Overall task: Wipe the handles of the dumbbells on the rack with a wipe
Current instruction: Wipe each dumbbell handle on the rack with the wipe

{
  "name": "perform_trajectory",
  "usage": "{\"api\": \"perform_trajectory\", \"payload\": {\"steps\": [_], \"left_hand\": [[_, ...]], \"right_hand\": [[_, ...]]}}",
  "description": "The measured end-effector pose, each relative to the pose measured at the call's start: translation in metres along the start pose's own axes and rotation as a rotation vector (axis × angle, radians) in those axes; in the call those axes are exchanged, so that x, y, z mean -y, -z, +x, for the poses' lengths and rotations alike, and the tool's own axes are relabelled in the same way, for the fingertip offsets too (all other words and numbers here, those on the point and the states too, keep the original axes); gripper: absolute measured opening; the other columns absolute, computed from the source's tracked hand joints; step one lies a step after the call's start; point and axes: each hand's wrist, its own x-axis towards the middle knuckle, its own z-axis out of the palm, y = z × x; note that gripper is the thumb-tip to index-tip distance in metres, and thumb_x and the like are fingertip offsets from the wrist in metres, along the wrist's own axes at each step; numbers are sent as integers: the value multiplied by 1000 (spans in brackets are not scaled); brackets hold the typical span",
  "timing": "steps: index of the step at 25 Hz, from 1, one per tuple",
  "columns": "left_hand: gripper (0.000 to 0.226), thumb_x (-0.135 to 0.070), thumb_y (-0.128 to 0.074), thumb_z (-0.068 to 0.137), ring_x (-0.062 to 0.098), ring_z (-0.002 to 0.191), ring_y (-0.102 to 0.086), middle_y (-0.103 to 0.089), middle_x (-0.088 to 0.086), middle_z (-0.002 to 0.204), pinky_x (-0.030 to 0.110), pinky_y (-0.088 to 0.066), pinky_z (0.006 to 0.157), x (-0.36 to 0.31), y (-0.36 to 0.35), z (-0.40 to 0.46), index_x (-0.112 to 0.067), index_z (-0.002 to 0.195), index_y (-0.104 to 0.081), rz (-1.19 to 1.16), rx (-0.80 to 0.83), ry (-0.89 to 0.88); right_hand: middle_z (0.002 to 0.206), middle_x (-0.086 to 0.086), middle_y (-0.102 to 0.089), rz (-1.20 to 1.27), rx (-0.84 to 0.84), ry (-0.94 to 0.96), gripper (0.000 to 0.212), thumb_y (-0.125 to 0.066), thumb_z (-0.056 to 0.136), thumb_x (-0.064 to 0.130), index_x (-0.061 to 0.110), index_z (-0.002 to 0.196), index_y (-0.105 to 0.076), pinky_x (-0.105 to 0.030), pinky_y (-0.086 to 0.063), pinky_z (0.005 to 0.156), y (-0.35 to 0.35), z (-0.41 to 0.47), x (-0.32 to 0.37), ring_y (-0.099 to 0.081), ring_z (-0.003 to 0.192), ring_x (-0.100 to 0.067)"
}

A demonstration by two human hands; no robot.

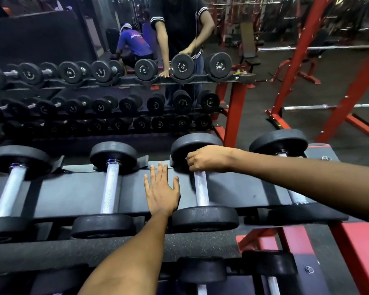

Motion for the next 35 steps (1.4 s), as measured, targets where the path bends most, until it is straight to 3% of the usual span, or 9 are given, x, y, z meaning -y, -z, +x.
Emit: {"api": "perform_trajectory", "payload": {"steps": [4,7,9,12,15,19,26,31,35], "left_hand": [[61,-44,-31,99,14,150,5,-12,-4,162,37,10,120,0,-1,-1,-20,154,-20,4,-5,1],[61,-45,-31,99,14,149,5,-13,-5,162,37,10,120,1,-2,-1,-20,154,-21,-13,-8,-2],[61,-44,-32,99,14,150,4,-14,-4,162,37,10,120,1,-2,0,-20,154,-22,-21,-16,-3],[60,-44,-32,99,14,150,4,-15,-4,162,37,10,120,1,-3,-1,-20,154,-23,-25,-18,-1],[64,-48,-23,96,13,150,4,-14,-5,162,35,12,120,1,-4,0,-21,154,-21,-20,-17,2],[61,-46,-27,99,14,149,5,-13,-4,162,35,14,119,1,-2,-1,-20,154,-19,-6,-4,-2],[68,-50,-18,92,13,149,5,-13,-5,162,34,14,119,0,-1,-2,-20,154,-21,-11,6,4],[69,-49,-19,92,14,149,5,-12,-4,162,34,15,118,1,-3,0,-20,154,-20,-1,7,0],[69,-49,-19,91,14,149,5,-13,-4,162,33,17,117,2,-2,-1,-19,154,-21,-11,12,0]], "right_hand": [[88,-9,-61,210,-489,-434,22,-44,80,-4,5,89,-62,-28,-47,69,-27,-38,30,-53,84,-23],[91,-8,-64,1077,-773,-1358,23,-48,85,-4,4,97,-66,-22,-40,71,-40,-28,70,-53,79,-17],[88,-13,-64,1783,-803,-1704,20,-48,87,-10,-2,95,-64,-29,-50,71,-42,-16,67,-54,73,-18],[68,-7,-46,2368,-838,-1690,27,-35,93,-8,5,73,-49,-23,-47,75,-22,-3,37,-43,57,-15],[68,-2,-43,2313,-639,-1596,25,-47,85,1,12,62,-46,-29,-37,70,9,16,35,-39,65,-15],[90,-8,-58,2383,-569,-1568,16,-52,81,1,9,67,-54,-36,-45,74,10,21,36,-57,94,-23],[68,-4,-47,2348,-669,-1623,21,-55,79,0,8,60,-50,-32,-44,70,11,22,30,-45,64,-17],[69,-3,-50,2231,-750,-1560,22,-58,75,-3,10,58,-54,-30,-40,77,8,29,28,-45,73,-16],[65,-4,-46,2247,-733,-1597,25,-52,80,-3,8,57,-50,-24,-36,64,6,29,31,-40,61,-14]]}}
